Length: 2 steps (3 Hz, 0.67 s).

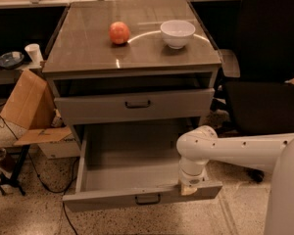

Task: Open middle drawer

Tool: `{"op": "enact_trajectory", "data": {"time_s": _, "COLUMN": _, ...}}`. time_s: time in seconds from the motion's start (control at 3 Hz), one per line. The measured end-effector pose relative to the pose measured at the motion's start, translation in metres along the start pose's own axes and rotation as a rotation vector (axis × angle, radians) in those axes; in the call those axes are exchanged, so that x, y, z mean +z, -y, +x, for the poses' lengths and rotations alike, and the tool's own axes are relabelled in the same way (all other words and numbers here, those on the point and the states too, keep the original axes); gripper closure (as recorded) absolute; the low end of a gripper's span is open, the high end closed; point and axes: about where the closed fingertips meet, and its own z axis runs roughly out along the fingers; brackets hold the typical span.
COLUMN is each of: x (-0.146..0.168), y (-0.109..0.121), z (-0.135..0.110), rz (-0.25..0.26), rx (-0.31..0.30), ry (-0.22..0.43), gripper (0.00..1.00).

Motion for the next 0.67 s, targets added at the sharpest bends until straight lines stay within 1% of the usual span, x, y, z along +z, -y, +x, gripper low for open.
{"op": "enact_trajectory", "data": {"time_s": 0.33, "x": -0.0076, "y": 0.0051, "z": -0.0047, "rz": -0.019, "rx": -0.025, "ry": -0.016, "gripper": 0.77}}
{"op": "enact_trajectory", "data": {"time_s": 0.67, "x": -0.0068, "y": 0.0049, "z": -0.0049, "rz": -0.027, "rx": -0.030, "ry": -0.022, "gripper": 0.54}}
